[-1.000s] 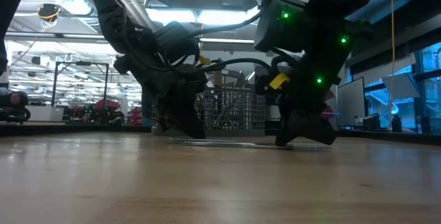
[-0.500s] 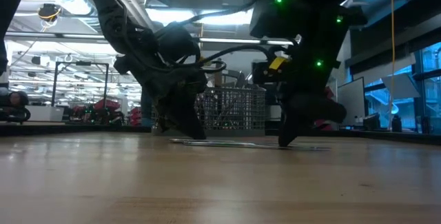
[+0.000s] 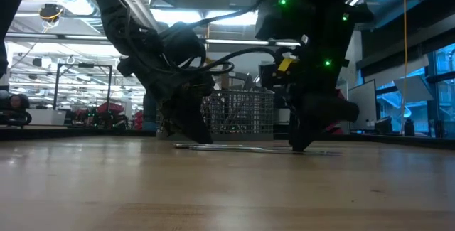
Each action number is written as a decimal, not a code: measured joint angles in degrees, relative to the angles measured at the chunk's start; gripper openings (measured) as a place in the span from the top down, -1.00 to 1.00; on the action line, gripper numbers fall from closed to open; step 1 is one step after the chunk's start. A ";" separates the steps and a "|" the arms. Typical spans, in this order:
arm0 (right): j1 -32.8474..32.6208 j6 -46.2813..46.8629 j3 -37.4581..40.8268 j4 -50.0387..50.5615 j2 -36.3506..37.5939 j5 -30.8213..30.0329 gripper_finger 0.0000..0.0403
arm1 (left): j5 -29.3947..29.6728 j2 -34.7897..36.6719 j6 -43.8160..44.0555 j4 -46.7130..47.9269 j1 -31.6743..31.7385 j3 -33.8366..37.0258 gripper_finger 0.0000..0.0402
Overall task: Sort silverware
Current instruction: Put the silver knife into the silverware rack
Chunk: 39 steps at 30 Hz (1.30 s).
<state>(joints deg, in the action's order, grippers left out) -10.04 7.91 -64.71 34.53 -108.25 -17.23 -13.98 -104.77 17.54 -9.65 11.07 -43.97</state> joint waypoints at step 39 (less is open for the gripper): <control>8.62 -8.28 -0.83 -3.23 -1.53 11.21 0.26 | 0.43 0.04 -1.06 -0.07 0.08 -0.02 0.97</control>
<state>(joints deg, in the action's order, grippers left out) -1.42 -0.37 -65.54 31.30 -109.78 -6.03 -13.55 -104.73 16.48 -9.72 11.15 -43.99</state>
